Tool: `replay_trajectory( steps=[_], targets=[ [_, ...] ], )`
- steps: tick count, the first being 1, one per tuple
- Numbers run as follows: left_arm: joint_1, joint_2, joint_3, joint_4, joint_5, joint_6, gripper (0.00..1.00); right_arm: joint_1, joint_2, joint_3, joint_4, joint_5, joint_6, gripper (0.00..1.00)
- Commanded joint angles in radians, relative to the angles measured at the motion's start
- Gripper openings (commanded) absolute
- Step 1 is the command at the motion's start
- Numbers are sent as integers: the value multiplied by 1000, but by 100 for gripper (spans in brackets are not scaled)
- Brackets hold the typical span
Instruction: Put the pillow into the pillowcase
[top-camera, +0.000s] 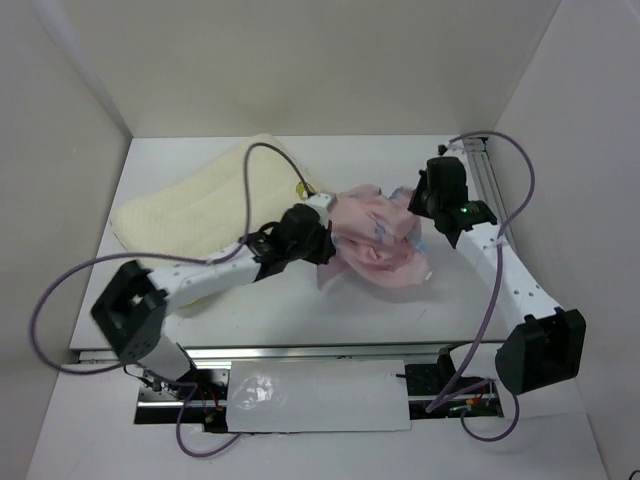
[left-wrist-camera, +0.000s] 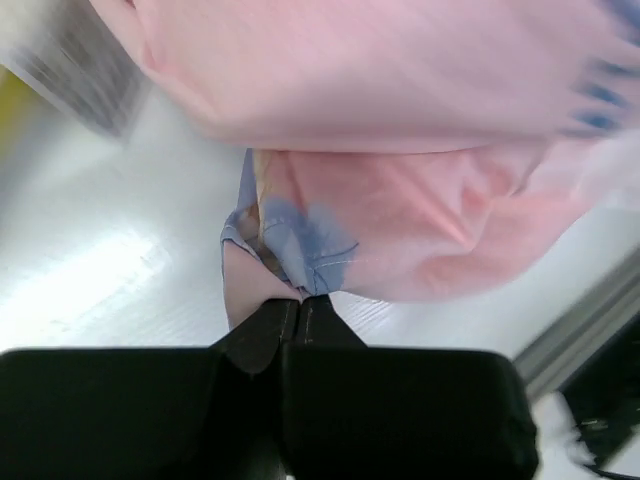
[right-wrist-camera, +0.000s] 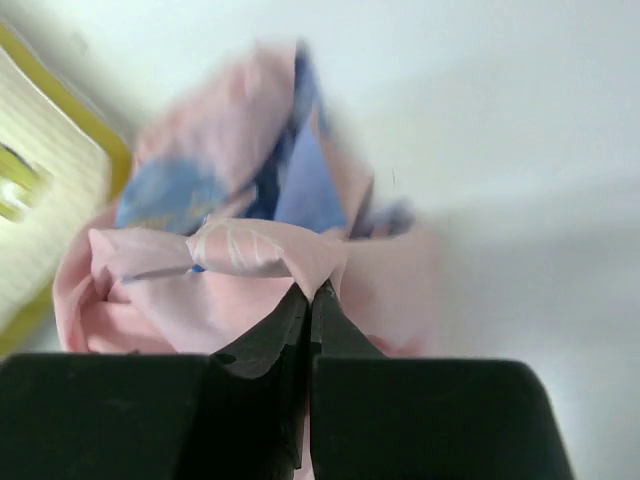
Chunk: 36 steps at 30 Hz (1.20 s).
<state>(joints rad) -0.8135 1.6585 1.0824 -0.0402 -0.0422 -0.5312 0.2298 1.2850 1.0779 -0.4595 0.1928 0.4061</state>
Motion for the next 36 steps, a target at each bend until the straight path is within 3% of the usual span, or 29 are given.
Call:
replay_trajectory(
  steps=[1, 8, 14, 20, 22, 25, 27, 28, 29, 30, 31, 34, 36],
  targets=[
    [2, -294, -1, 120, -157, 23, 0, -17, -88, 144, 8, 89, -22, 0],
    [2, -652, 74, 22, -254, 152, 0, -17, -165, 390, -36, 429, -58, 4],
    [2, -721, 166, 31, -410, 241, 0, -26, -127, 568, -13, 499, -134, 6],
    [42, -495, 434, -47, -482, 298, 0, -26, -21, 730, 51, 499, -231, 6],
    [120, -397, 577, -107, -432, 287, 0, -26, 48, 903, 90, 487, -268, 6],
    [218, -151, 951, -231, -263, 222, 0, -26, 244, 1212, 139, 517, -360, 7],
    [298, -12, 1171, -292, -191, 189, 0, -26, 355, 1299, 316, 563, -432, 7],
    [322, 117, 1381, -311, -123, 160, 0, -26, 375, 1313, 422, 638, -511, 7],
    [365, 160, 1451, -311, -83, 139, 0, -26, 388, 1286, 546, 663, -568, 7],
    [387, 187, 1487, -238, -40, 117, 0, -26, 404, 1269, 773, 663, -631, 7],
    [410, 187, 1473, -184, 52, 50, 0, -26, 413, 1269, 835, 663, -715, 7],
    [491, 120, 1310, 24, 178, -100, 0, -26, 450, 1407, 794, 593, -730, 10],
    [511, 93, 1284, 53, 189, -118, 0, -26, 381, 1357, 794, 582, -730, 10]
  ],
)
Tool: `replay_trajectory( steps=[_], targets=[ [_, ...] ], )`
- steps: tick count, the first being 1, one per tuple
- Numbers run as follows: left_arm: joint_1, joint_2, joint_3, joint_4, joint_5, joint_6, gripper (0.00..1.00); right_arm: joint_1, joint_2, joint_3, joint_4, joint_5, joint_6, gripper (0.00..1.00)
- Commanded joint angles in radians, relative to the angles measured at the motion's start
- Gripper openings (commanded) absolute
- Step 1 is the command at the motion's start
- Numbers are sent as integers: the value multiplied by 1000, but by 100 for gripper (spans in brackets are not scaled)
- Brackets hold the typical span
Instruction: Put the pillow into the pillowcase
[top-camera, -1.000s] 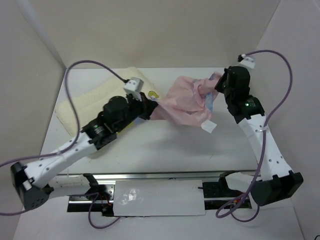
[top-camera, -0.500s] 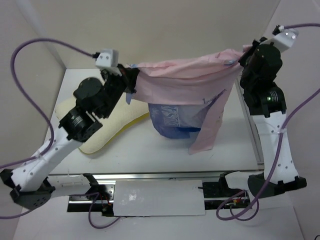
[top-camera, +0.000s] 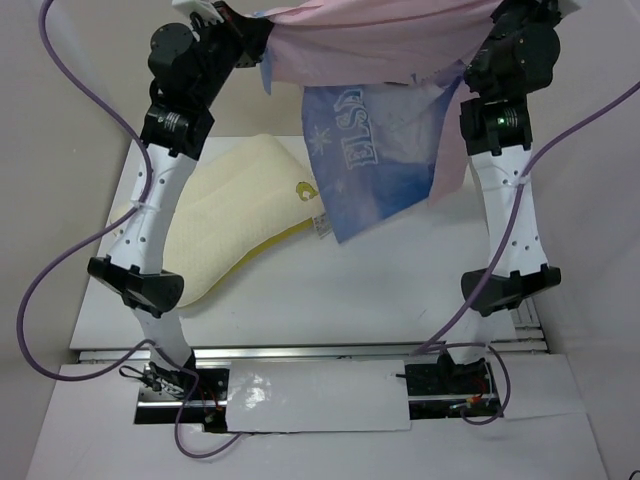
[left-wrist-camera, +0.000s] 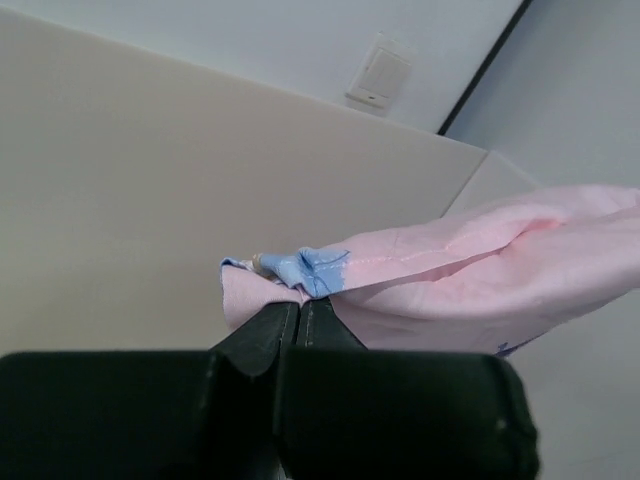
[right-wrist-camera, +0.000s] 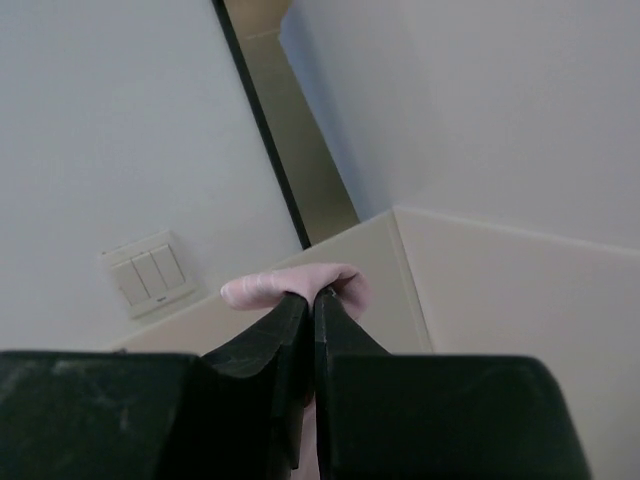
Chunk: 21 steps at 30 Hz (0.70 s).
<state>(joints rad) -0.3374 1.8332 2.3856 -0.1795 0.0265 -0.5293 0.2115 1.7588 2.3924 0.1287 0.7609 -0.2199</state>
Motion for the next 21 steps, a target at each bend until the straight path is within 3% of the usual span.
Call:
replay_trajectory(
  steps=[1, 4, 6, 8, 9, 11, 12, 14, 15, 17, 18, 21],
  targets=[
    [35, -71, 10, 175, 121, -120, 0, -8, -131, -4, 216, 5, -79, 10],
    [44, -49, -8, 63, 161, -97, 0, -8, -332, -292, 135, -44, 20, 10],
    [44, -78, -168, 52, 171, -86, 0, 3, -444, -557, 98, -161, 132, 10],
    [80, -124, -358, 68, 223, -86, 0, 14, -579, -678, -45, -312, 245, 10],
    [95, -124, -406, 68, 224, -74, 0, 14, -635, -755, -202, -381, 290, 10],
    [95, -138, -471, 14, 195, -45, 0, 23, -673, -823, -332, -600, 352, 14],
    [95, -129, -503, -20, 118, 3, 0, 23, -686, -869, -365, -887, 372, 16],
    [122, -117, -528, -106, 35, 41, 0, 46, -726, -1054, -329, -1152, 401, 16],
    [141, -100, -540, -129, 44, 66, 0, 83, -739, -1214, -263, -1369, 453, 14],
    [213, -91, -540, -181, 70, 75, 0, 136, -749, -1327, -160, -1459, 500, 15],
    [234, -74, -549, -193, 70, 93, 0, 167, -749, -1354, -181, -1459, 510, 22],
    [302, -35, -549, -231, 104, 129, 0, 305, -697, -1377, -346, -1233, 467, 40]
  ],
)
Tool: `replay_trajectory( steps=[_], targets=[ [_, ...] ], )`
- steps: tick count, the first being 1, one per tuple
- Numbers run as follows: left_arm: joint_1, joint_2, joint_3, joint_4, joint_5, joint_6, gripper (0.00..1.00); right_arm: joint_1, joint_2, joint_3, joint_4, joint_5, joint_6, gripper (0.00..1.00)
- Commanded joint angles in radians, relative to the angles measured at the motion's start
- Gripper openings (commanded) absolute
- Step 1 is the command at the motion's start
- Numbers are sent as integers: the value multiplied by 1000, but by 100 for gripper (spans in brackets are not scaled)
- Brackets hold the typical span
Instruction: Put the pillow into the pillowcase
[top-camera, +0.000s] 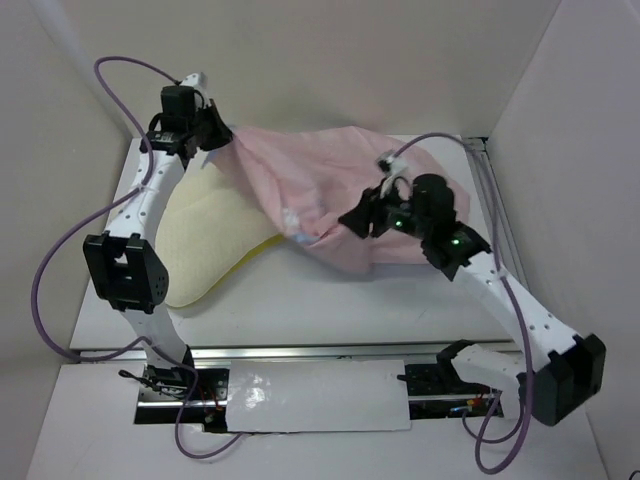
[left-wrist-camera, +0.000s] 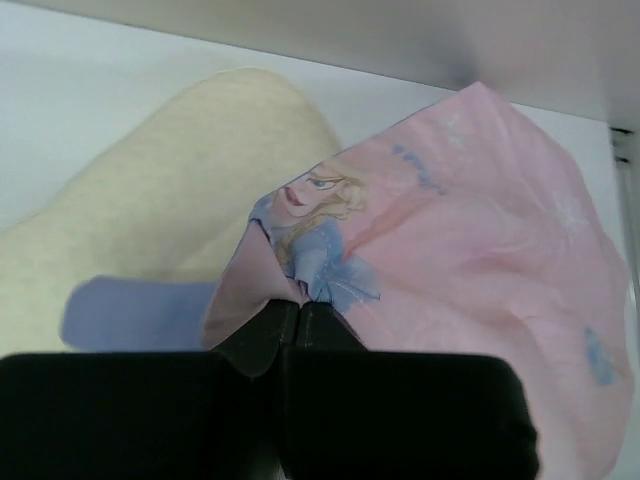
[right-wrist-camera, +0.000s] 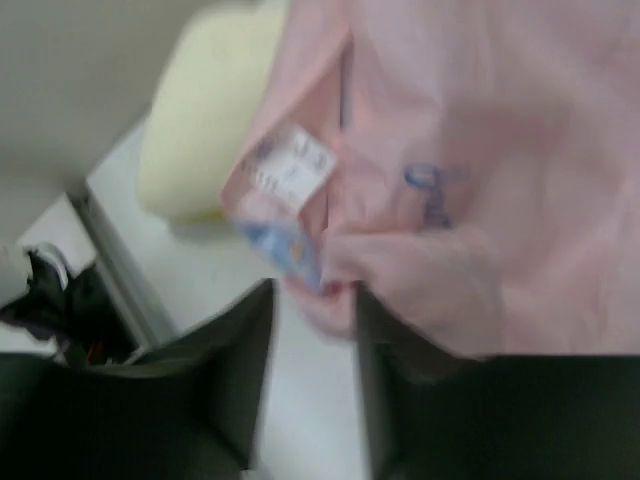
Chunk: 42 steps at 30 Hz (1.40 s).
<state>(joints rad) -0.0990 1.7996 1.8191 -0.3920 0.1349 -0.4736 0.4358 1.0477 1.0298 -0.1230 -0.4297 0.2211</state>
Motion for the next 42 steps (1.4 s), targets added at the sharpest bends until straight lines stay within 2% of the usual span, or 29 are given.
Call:
replay_trajectory(
  steps=[1, 2, 3, 4, 5, 6, 7, 8, 10, 13, 17, 20, 25, 27, 29, 32, 33, 36, 39, 40, 41, 42],
  targets=[
    [74, 9, 17, -19, -4, 73, 0, 136, 30, -14, -124, 13, 14, 54],
    [91, 35, 28, -31, -17, 73, 0, 155, 63, -14, -165, 58, 14, 59],
    [91, 49, 42, -41, -17, 73, 15, 167, 78, -1, -178, 103, 5, 67],
    [108, 63, 51, -65, -6, 73, 26, 179, 95, 22, -191, 187, 4, 80],
    [128, 79, 60, -82, -6, 73, 37, 179, 125, 38, -205, 244, 4, 86],
    [139, 107, 69, -97, 8, 73, 54, 179, 141, 52, -219, 302, 15, 91],
    [148, 118, 81, -111, 34, 64, 59, 170, 158, 68, -231, 418, 15, 95],
    [166, 118, 82, -120, 34, 50, 65, 170, 197, 107, -243, 471, 15, 100],
    [182, 129, 82, -130, 69, 50, 100, 120, 248, 168, -280, 598, 41, 100],
    [191, 103, 62, -142, 63, 50, 100, 19, 363, 237, -326, 684, 75, 100],
    [179, 20, -6, -165, -4, 72, 100, -141, 495, 282, -336, 657, 84, 100],
    [130, -58, -89, -165, -29, 90, 100, -234, 622, 292, -230, 657, 22, 100],
    [87, -181, -237, -192, -122, 50, 100, -255, 811, 357, -127, 733, -187, 100],
    [87, -235, -331, -192, -142, 12, 100, -266, 883, 433, -127, 772, -252, 100],
    [87, -314, -416, -183, -173, -23, 100, -275, 991, 498, -165, 781, -252, 100],
    [87, -393, -516, -171, -213, -36, 100, -310, 1112, 610, -251, 662, -189, 100],
    [87, -405, -532, -162, -237, -36, 100, -310, 1142, 619, -260, 614, -178, 100],
    [97, -405, -541, -174, -251, -46, 100, -310, 1155, 579, -248, 603, -132, 100],
    [110, -396, -550, -183, -241, -59, 100, -319, 1166, 560, -245, 603, -72, 89],
    [119, -385, -550, -183, -241, -59, 100, -328, 1175, 559, -257, 603, -54, 83],
    [119, -385, -550, -183, -250, -59, 100, -338, 1175, 549, -267, 603, -17, 74],
    [119, -385, -550, -183, -250, -59, 100, -362, 1175, 537, -267, 612, 0, 58]
  ],
)
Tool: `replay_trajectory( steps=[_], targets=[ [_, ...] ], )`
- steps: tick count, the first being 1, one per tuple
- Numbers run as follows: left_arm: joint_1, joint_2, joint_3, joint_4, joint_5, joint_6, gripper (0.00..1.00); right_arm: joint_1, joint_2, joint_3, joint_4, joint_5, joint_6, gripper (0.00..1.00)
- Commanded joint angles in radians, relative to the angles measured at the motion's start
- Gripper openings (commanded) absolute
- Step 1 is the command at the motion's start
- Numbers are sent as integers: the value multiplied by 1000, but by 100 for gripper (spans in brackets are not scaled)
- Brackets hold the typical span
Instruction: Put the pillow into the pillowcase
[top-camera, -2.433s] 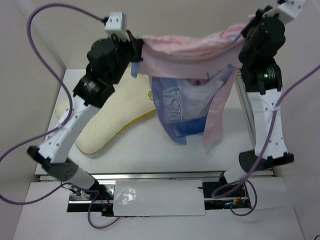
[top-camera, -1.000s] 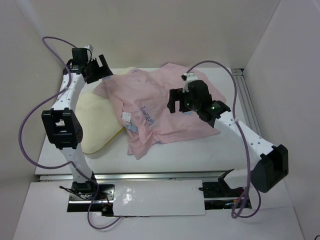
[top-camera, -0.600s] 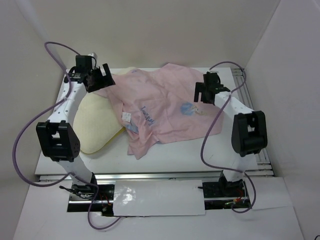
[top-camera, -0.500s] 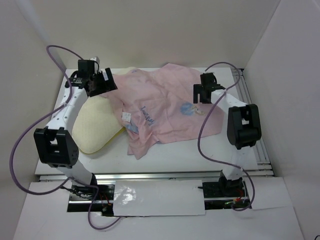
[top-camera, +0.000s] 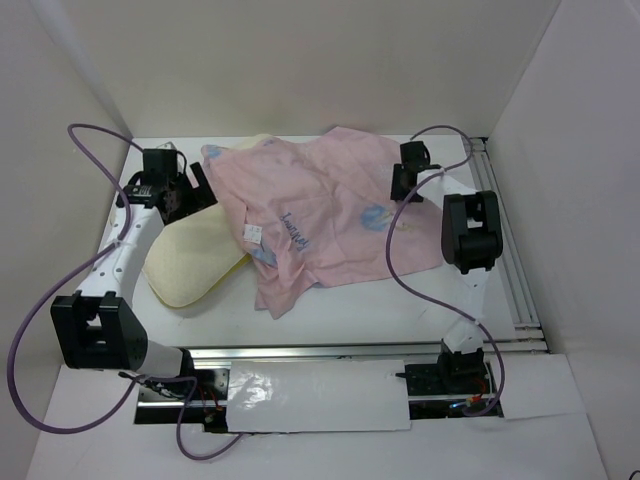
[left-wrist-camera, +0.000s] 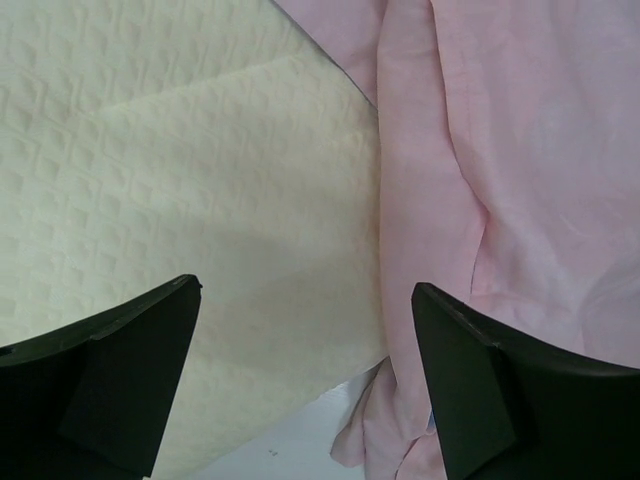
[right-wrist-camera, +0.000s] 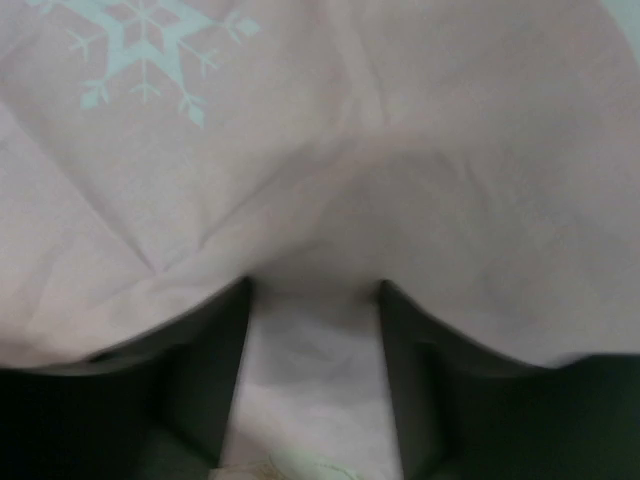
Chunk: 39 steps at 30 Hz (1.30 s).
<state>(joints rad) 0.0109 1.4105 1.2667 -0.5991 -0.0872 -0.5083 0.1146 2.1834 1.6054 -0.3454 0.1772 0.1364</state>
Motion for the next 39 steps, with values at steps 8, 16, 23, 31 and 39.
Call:
replay_trajectory(
  steps=[8, 16, 23, 31, 39],
  targets=[
    [9, -48, -16, 15, -117, -2, 100, -188, -57, -173, -70, 11, 167, 0],
    [-9, -68, -69, 44, -85, 17, 100, -317, -194, -245, -219, 287, 357, 0],
    [-95, -9, -53, 3, -150, 5, 100, -375, -267, -228, -314, 439, 400, 0],
    [-204, 73, -53, 25, -121, 37, 100, -291, -312, -160, -337, 469, 281, 15],
    [-272, 217, -20, 87, -86, 70, 100, -60, -422, -171, -247, 270, 164, 91]
  ],
)
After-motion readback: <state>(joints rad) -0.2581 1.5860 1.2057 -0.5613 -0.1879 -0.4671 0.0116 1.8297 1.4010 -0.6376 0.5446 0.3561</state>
